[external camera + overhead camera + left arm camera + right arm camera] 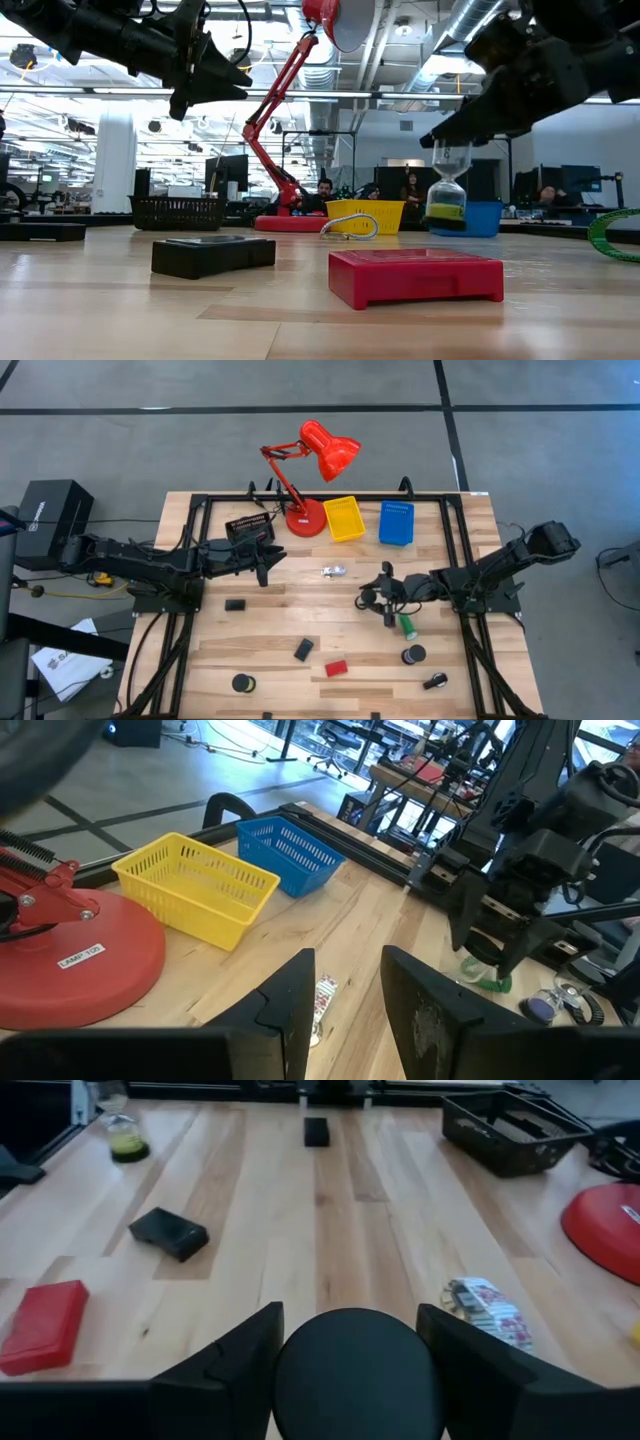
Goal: Pick & Place Office items
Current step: Put the light green hourglass into the yellow bin
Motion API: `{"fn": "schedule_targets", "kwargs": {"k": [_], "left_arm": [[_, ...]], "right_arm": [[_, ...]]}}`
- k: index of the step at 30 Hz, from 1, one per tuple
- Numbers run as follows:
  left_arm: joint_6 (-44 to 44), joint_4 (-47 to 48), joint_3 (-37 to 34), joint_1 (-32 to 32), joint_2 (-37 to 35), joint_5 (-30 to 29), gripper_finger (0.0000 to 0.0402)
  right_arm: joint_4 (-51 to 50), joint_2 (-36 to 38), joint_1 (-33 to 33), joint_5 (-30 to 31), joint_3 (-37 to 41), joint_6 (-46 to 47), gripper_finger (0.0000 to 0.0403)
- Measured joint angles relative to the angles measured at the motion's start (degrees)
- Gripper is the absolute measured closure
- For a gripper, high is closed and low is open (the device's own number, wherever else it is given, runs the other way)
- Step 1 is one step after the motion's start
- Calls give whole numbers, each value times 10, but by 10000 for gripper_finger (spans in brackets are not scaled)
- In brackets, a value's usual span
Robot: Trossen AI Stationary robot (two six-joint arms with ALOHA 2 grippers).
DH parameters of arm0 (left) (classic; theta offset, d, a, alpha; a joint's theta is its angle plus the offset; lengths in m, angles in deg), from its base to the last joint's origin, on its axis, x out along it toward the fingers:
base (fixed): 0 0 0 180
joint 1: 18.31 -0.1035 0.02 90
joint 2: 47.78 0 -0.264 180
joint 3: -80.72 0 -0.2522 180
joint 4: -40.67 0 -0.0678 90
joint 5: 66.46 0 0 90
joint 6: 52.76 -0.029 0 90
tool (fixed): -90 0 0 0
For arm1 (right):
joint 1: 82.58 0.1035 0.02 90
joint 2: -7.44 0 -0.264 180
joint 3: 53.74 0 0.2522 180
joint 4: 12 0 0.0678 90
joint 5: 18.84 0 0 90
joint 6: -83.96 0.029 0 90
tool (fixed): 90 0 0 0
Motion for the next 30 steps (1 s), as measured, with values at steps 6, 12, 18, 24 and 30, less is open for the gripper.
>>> {"fn": "schedule_targets", "kwargs": {"k": [6, 12, 18, 24, 30], "left_arm": [[-18, -21, 0, 8, 0, 63, 289], [-61, -37, 0, 40, 0, 124, 289], [-62, -44, 0, 45, 0, 114, 289], [-62, -52, 0, 45, 0, 47, 289], [-62, -55, 0, 45, 0, 46, 289]], "right_arm": [[0, 0, -30, 0, 0, 22, 188], [-3, 0, -34, -3, 0, 22, 195], [-3, 0, -35, -4, 0, 36, 194], [-2, 0, -35, -4, 0, 37, 176], [-2, 0, -40, -5, 0, 33, 230]]}}
